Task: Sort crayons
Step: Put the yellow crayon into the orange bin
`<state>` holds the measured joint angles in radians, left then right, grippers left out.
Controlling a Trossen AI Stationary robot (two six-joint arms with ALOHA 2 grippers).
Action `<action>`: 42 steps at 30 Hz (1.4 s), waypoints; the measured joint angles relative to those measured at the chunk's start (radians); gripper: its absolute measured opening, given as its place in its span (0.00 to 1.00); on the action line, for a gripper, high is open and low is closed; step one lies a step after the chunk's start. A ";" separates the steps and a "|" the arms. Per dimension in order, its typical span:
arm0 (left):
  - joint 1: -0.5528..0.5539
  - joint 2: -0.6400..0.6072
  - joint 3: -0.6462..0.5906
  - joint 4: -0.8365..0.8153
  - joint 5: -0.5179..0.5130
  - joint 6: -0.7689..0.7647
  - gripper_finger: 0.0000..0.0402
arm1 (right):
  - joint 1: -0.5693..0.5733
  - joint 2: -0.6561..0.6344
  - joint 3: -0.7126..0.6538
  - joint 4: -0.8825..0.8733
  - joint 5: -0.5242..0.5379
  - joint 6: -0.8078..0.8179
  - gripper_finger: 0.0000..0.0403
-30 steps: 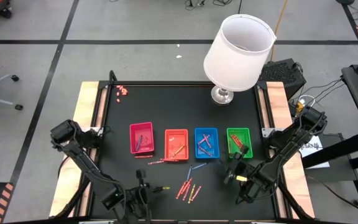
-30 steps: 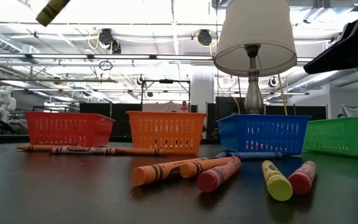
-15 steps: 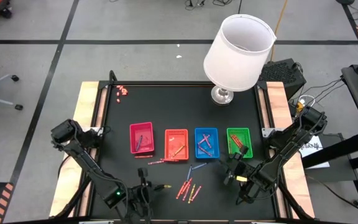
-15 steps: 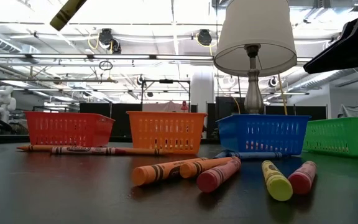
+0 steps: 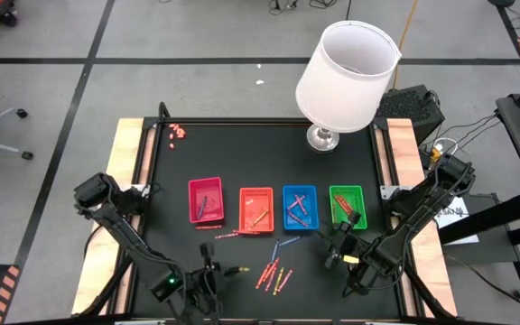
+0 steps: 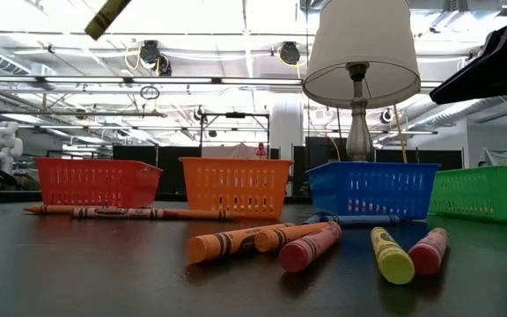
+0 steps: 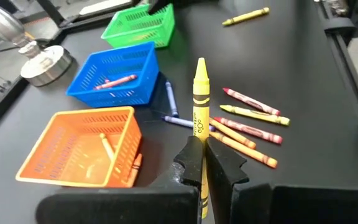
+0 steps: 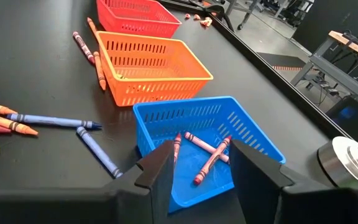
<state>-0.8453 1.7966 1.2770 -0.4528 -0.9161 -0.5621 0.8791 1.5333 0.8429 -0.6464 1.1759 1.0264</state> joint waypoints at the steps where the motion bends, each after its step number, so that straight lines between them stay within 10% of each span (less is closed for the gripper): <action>1: 0.004 0.000 0.000 0.001 -0.003 0.000 0.02 | 0.000 0.000 0.000 0.000 0.000 0.000 0.35; 22: 0.231 0.000 0.000 0.163 -0.008 -0.009 0.02 | 0.000 0.000 0.000 0.001 0.000 -0.002 0.35; 42: 0.449 0.037 -0.056 0.158 0.090 -0.463 0.02 | 0.000 0.000 0.000 0.000 -0.002 -0.011 0.35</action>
<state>-0.3961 1.8336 1.2212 -0.2951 -0.8265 -1.0254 0.8791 1.5333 0.8429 -0.6464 1.1736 1.0159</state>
